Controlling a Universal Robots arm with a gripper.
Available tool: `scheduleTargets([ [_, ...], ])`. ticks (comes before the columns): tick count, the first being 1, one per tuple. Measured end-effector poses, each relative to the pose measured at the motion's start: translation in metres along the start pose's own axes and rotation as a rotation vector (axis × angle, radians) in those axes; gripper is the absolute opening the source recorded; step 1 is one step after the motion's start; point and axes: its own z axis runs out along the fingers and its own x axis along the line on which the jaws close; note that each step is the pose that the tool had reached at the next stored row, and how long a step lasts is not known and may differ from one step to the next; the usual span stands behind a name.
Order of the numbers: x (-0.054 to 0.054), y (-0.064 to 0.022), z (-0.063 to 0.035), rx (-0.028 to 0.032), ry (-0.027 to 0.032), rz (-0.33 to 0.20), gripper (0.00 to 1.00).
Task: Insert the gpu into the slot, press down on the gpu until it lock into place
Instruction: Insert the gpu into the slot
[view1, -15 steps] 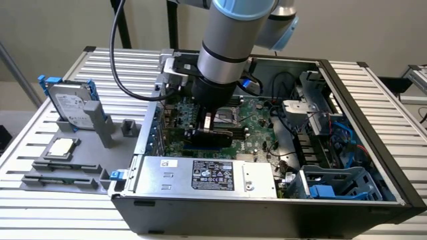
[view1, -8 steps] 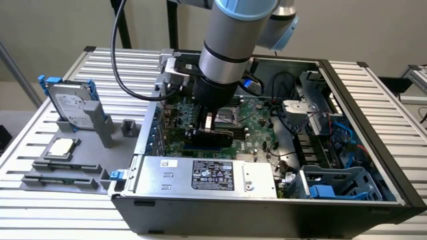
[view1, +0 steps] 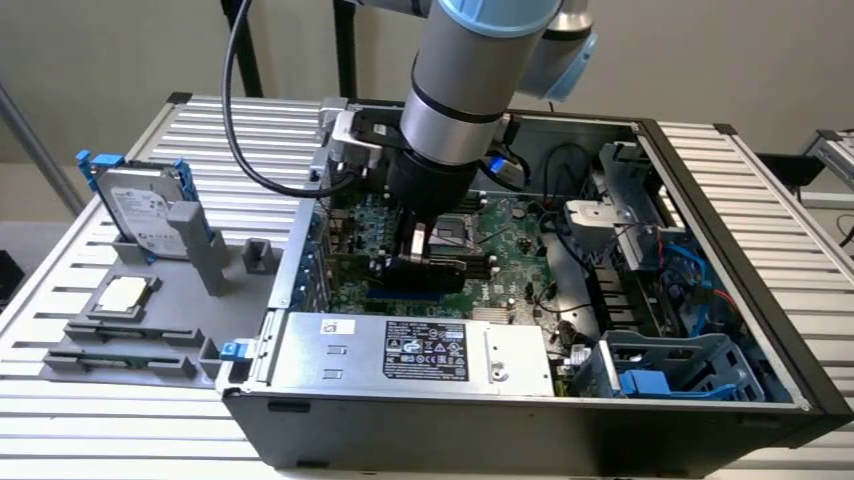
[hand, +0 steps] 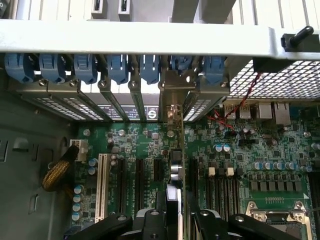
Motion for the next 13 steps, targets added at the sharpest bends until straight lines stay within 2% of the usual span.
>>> scheduleTargets([
  [2, 0.0000, -0.0010, -0.0002, -0.0033, 0.0003, 0.000, 0.26],
  [8, 0.0000, -0.0043, 0.0006, -0.0192, 0.0010, 0.001, 0.26],
  [13, 0.0000, -0.0051, 0.0022, -0.0239, 0.0014, 0.001, 0.26],
])
